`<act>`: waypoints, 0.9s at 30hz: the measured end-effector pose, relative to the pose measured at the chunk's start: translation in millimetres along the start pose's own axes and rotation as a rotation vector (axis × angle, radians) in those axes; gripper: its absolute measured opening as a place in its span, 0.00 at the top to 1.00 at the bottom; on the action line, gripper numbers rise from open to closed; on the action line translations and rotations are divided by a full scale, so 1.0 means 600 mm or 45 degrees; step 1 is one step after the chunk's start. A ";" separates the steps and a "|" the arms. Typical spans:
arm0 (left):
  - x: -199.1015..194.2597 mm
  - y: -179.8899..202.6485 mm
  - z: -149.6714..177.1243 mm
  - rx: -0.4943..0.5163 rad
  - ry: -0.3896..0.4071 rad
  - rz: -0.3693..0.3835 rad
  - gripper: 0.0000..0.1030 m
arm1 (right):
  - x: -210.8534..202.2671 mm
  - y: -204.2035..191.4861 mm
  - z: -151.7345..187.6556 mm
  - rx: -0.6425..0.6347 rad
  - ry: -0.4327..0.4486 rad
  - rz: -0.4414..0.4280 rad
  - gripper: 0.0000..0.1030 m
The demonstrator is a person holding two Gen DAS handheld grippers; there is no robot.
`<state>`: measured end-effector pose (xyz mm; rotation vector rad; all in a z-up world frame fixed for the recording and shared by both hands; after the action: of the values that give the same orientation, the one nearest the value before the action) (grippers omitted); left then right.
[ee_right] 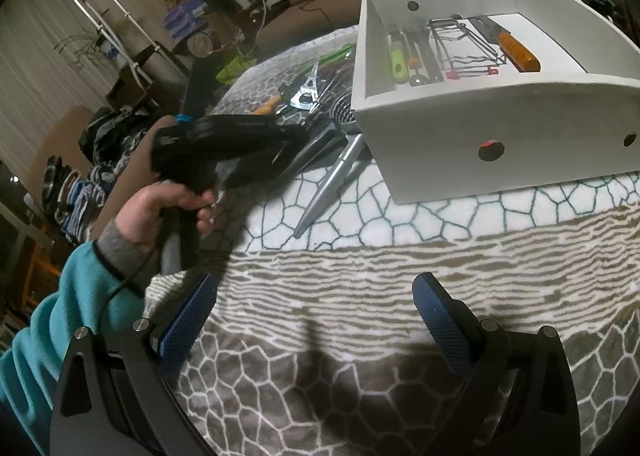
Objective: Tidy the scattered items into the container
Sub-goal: 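Close the left tool on the spring handle of the wire whisk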
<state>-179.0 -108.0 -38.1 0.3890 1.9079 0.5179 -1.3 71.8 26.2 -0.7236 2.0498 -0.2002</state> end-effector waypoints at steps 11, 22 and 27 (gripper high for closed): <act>-0.117 0.051 0.184 -0.166 -0.111 0.372 0.97 | 0.026 -0.020 0.011 0.110 -0.044 -0.167 0.02; -0.161 0.024 0.133 -0.053 0.176 0.076 0.45 | 0.023 -0.026 0.023 0.139 -0.007 -0.115 0.02; -0.104 0.031 0.111 -0.062 0.136 0.027 0.38 | 0.023 -0.011 0.020 0.165 -0.006 -0.097 0.02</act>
<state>-93.5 -111.4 -1.8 0.3558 1.9916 0.6087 5.7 60.5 12.2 -0.7213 1.9864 -0.3711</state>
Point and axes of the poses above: each gripper's, at about its wrist camera, not at the fingertips, and x roughly the way its jaws point, y to its right, z to its underside, the point moved 7 cm from there along x, roughly the way its jaws point, and after that the axes turned 4 degrees about -x, right-handed, at the moved point
